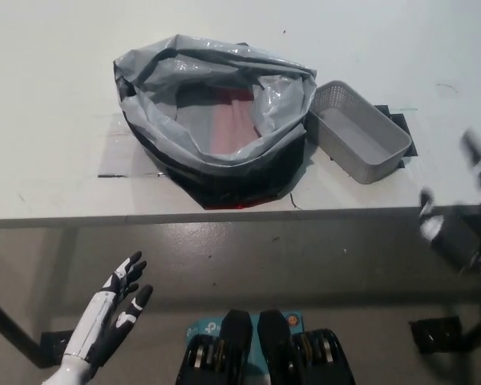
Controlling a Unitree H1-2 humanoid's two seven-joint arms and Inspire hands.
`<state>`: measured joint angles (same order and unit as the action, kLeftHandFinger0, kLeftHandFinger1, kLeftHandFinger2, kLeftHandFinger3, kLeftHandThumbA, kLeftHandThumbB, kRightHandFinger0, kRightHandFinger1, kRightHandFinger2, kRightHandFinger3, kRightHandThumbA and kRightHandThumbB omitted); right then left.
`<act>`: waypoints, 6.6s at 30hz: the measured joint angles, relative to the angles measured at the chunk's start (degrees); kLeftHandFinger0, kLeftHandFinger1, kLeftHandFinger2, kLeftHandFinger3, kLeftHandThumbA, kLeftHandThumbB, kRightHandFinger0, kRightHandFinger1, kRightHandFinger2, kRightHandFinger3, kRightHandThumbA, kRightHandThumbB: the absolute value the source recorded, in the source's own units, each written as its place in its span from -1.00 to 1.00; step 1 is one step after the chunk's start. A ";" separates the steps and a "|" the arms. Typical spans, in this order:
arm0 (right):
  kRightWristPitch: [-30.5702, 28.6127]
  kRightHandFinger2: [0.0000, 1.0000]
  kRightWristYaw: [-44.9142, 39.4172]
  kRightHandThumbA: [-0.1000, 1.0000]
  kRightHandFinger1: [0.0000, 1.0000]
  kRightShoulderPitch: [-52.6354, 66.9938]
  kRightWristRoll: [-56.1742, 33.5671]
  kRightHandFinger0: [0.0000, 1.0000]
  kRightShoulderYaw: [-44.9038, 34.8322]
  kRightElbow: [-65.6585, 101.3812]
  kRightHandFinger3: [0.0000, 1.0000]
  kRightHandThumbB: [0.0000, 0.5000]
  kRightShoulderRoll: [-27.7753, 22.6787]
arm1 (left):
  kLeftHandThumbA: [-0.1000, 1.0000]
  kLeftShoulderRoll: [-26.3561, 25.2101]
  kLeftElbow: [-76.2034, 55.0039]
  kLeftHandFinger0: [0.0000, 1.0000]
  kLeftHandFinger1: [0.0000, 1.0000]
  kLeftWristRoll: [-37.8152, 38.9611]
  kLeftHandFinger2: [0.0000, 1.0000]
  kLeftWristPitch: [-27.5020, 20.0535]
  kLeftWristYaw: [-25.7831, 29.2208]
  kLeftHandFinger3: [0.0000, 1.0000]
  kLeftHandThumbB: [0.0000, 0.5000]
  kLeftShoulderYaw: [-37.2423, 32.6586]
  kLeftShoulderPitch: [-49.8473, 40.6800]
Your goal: Use the right hand to pick up a small rectangular container and put it into a plastic bag and lift the bag
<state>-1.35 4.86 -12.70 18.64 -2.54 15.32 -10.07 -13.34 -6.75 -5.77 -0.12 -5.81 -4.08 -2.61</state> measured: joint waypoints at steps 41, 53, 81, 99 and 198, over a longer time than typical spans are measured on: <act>27.68 1.00 -26.35 0.96 1.00 -51.82 7.77 1.00 23.79 -58.84 1.00 1.00 -6.85 | 0.93 0.32 -0.98 1.00 1.00 0.25 1.00 0.12 -0.06 1.00 -0.31 1.18 0.57; 27.76 1.00 -28.52 1.00 1.00 -51.84 6.39 1.00 22.65 -62.10 1.00 0.95 -5.68 | 0.90 0.26 -1.29 1.00 1.00 0.26 1.00 -0.01 -0.06 1.00 -0.31 1.72 -0.32; 23.43 1.00 -25.15 0.06 1.00 -52.44 9.14 1.00 28.49 -75.86 1.00 0.19 -3.81 | 0.90 0.19 -1.97 1.00 1.00 0.16 1.00 -0.47 -0.09 1.00 -0.22 1.96 -0.30; 11.70 -0.12 -8.99 -1.00 -0.45 -48.97 8.64 -0.94 23.45 -79.73 -0.12 -0.31 -2.64 | 0.95 0.26 -1.73 1.00 1.00 0.20 1.00 -1.00 -0.09 1.00 -0.30 1.85 -1.26; -9.92 1.00 -9.31 0.96 1.00 -56.08 17.25 1.00 36.01 -71.35 1.00 0.84 2.95 | 0.87 -0.69 -1.53 1.00 1.00 -1.53 1.00 -2.06 -0.63 1.00 -0.42 1.47 -0.69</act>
<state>-11.27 -4.45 -68.78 35.89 33.47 -56.04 -7.12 -14.03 -8.28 -7.29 -2.18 -6.44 -2.61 -3.29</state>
